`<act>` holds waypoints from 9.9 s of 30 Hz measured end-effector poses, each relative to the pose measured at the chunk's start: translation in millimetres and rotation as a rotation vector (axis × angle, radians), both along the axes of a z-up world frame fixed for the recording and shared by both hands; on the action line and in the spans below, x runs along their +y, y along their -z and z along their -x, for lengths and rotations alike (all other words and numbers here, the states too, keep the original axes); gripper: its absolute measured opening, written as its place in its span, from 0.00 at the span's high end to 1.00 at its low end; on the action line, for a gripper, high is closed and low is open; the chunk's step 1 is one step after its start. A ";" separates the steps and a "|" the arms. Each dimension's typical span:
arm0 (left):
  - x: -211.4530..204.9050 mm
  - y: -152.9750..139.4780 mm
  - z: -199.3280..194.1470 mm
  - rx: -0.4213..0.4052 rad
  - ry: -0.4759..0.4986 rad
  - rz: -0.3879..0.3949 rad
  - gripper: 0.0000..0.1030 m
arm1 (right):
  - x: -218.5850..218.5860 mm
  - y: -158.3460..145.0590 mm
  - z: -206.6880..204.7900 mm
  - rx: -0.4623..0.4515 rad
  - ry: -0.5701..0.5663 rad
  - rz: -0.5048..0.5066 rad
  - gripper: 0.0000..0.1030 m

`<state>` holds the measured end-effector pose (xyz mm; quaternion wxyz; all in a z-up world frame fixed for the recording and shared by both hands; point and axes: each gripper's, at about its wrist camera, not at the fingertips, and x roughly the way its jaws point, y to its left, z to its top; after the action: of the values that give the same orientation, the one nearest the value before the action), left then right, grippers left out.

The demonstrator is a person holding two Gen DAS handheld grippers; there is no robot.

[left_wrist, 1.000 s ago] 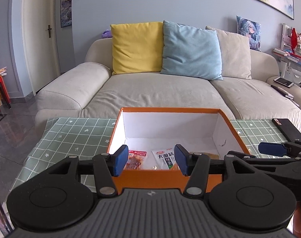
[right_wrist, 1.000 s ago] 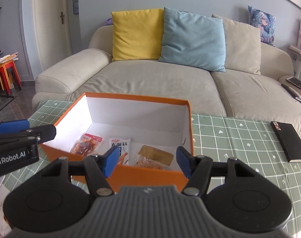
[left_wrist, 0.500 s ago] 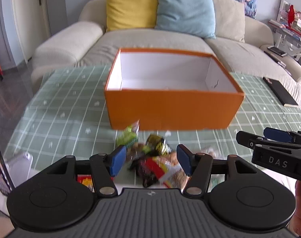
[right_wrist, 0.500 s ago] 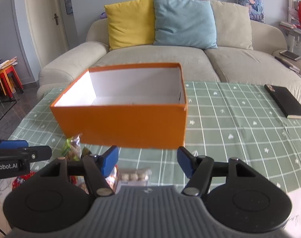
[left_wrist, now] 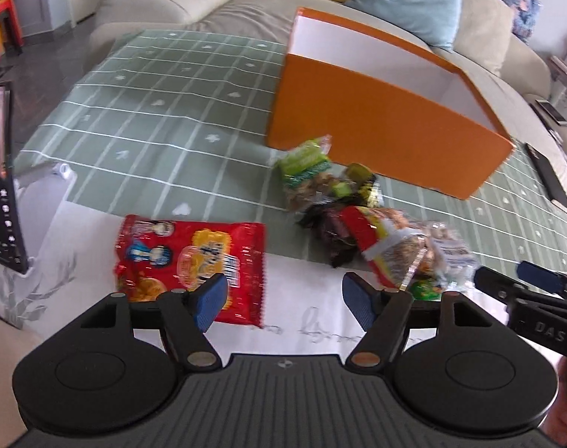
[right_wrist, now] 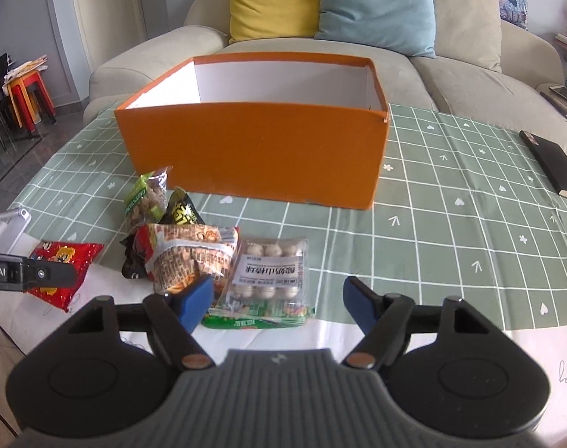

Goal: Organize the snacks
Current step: 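Move both tools back over the snack pile beside the box, then grasp the red chip bag with left tool while right tool grasps clear quail-egg pack, then lift both packs and carry them over the orange box, then lower both packs into the box and open both tools, then move both tools back over the remaining snack pile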

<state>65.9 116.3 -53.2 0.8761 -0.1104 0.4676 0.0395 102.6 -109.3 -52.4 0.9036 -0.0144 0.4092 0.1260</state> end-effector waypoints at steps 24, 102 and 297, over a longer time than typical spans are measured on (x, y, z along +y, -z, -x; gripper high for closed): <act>13.9 38.5 -28.0 0.032 0.033 -0.234 0.13 | 8.6 22.5 -17.4 0.055 0.010 0.029 0.26; -3.2 38.4 -26.8 -0.055 -0.115 0.228 0.60 | -4.8 39.2 -46.0 0.144 0.044 -0.152 0.38; -70.3 27.6 -31.8 -0.129 0.240 0.066 0.27 | 1.8 38.4 -3.1 0.046 -0.003 0.069 0.25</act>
<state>97.7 45.9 -80.7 0.8987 -0.0846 0.4213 -0.0879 105.7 -107.5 -90.8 0.8927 -0.0431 0.4339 0.1137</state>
